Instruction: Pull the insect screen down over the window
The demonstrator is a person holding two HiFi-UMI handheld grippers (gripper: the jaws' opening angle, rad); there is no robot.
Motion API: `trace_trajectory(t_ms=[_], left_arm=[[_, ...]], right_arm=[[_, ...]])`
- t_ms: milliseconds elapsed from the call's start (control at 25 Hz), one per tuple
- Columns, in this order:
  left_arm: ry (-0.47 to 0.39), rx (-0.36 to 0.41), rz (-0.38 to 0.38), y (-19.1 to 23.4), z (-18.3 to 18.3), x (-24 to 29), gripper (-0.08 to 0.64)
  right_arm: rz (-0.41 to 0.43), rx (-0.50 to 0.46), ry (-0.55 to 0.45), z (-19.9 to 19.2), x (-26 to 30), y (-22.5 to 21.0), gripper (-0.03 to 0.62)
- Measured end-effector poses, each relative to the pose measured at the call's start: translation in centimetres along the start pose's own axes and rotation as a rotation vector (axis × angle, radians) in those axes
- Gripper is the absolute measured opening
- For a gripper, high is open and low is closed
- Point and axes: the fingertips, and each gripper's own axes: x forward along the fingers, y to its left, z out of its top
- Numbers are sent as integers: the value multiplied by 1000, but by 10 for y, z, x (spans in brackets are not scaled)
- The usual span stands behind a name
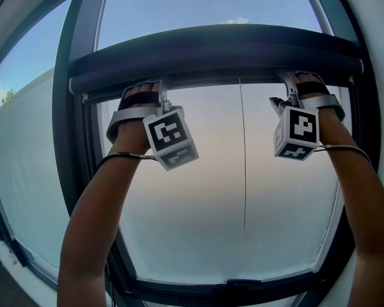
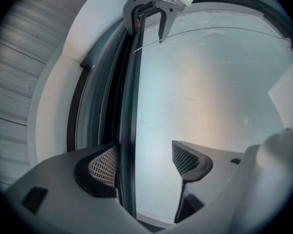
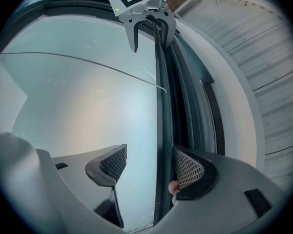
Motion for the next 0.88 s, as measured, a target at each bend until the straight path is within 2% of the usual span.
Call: trace_trajectory(t_ms=[240,520,640,880], left_arm=[[13,20,-17,-2,0,-1,324],[17,61,-65,-5,0,-4,322],[20,62,-93,-8,-1,-7,323],[9,51,-92,-10,0,-9,323]], right_arm=[[9,4,13,-1,0,-1,276],[97,-18,55,-3,-4,5,276],[114,-25,67,-2,-7,7,276],[139,-22,68,-1,-9,10,276]])
